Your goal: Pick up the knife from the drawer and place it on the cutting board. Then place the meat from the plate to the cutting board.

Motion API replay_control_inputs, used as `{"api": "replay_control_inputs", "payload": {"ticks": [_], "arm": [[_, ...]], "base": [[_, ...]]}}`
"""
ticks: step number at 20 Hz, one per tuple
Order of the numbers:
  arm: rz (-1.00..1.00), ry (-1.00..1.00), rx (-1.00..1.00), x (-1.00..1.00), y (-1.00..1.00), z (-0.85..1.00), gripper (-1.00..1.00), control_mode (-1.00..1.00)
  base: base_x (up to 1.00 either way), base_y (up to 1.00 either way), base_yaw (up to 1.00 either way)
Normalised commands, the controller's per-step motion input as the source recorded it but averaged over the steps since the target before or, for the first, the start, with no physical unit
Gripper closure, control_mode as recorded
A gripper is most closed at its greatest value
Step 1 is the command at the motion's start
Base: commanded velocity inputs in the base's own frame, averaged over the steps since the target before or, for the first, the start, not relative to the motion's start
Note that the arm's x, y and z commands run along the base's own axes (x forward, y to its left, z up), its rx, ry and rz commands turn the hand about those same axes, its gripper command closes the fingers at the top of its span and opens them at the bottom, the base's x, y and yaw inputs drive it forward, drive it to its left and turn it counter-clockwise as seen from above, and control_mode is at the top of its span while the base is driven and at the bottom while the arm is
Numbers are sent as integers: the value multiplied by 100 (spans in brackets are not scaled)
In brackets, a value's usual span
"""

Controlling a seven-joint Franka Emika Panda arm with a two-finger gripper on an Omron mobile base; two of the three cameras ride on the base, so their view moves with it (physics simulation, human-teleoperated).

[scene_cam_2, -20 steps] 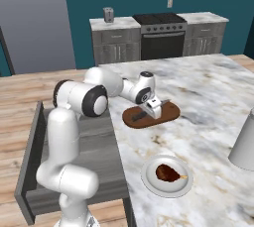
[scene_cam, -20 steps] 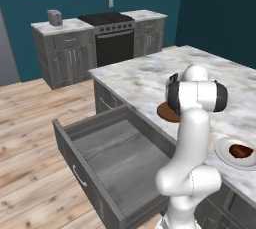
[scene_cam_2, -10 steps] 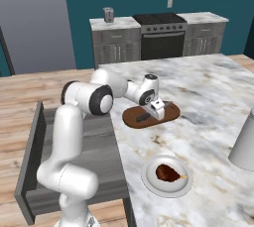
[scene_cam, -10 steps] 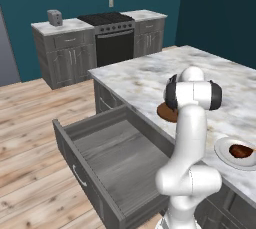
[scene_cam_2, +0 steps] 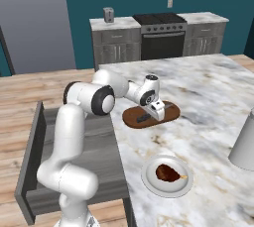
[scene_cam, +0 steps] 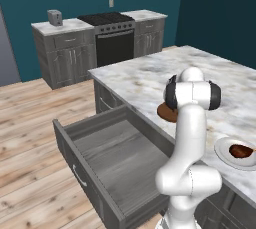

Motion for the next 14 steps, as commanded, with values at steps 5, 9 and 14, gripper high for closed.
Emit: {"api": "replay_control_inputs", "payload": {"ticks": [5, 9, 14], "arm": [[0, 0, 0, 1, -1, -22, -100, -100], [0, 2, 4, 0, -14, 4, -100, -100], [0, 2, 1, 1, -5, 2, -100, -100]], "base": [[0, 0, 0], [0, 0, 0], [0, 0, 0]]}}
